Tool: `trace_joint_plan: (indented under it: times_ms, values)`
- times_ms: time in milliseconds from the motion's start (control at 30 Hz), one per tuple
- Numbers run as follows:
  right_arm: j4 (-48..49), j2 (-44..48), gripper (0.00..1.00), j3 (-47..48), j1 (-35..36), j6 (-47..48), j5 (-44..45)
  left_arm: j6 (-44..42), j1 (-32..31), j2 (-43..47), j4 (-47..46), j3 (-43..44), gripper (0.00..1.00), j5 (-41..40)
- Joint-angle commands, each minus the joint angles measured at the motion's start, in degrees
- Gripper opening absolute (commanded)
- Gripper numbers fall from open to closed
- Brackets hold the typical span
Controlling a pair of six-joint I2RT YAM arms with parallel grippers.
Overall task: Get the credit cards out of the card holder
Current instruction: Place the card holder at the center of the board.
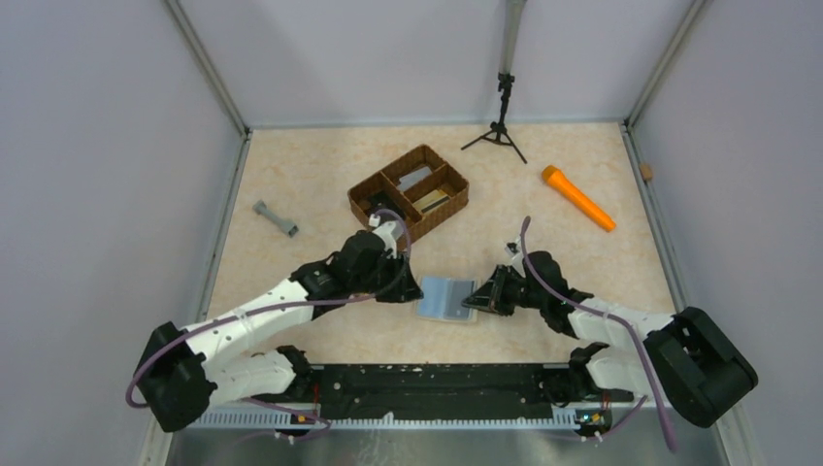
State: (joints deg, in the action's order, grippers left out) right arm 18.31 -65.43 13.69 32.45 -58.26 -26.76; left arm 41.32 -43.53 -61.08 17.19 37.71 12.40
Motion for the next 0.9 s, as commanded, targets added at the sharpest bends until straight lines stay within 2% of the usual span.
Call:
trace_joint_plan:
  times_ms: [0, 167, 267, 433, 533, 633, 700, 867]
  values:
    - [3.76, -0.85, 0.03, 0.11, -0.52, 2.21, 1.22, -2.10, -5.52, -3.09, 4.62, 8.20, 0.44, -10.70]
    - [3.48, 0.37, 0.36, -0.28, -0.54, 2.78, 0.74, -0.50, -9.21, -9.35, -2.82, 9.25, 0.61, -7.78]
    - [1.94, 1.60, 0.39, -0.71, -0.55, 3.07, 2.28, -0.02, -9.80, -14.68, -6.99, 8.82, 0.68, -7.52]
    - [1.41, 3.65, 0.45, -2.35, -0.63, 2.58, 4.39, -1.79, -11.36, -20.25, -10.49, 9.52, 0.75, -8.37]
    - [0.50, 5.56, 0.43, -3.15, -0.63, 1.89, 6.32, -4.23, -12.76, -21.78, -10.47, 10.78, 0.76, -11.28]
    - [0.22, 7.28, 0.26, -4.27, -0.71, 0.90, 8.14, -5.77, -12.94, -23.71, -9.89, 12.38, 0.77, -11.77]
    - [0.64, 8.15, 0.20, -4.97, -0.79, 0.33, 8.71, -6.87, -12.98, -25.16, -9.43, 13.56, 0.77, -11.22]
    - [2.08, 9.10, 0.14, -5.81, -0.83, -0.70, 8.75, -8.68, -13.33, -29.26, -7.28, 17.03, 0.82, -10.42]
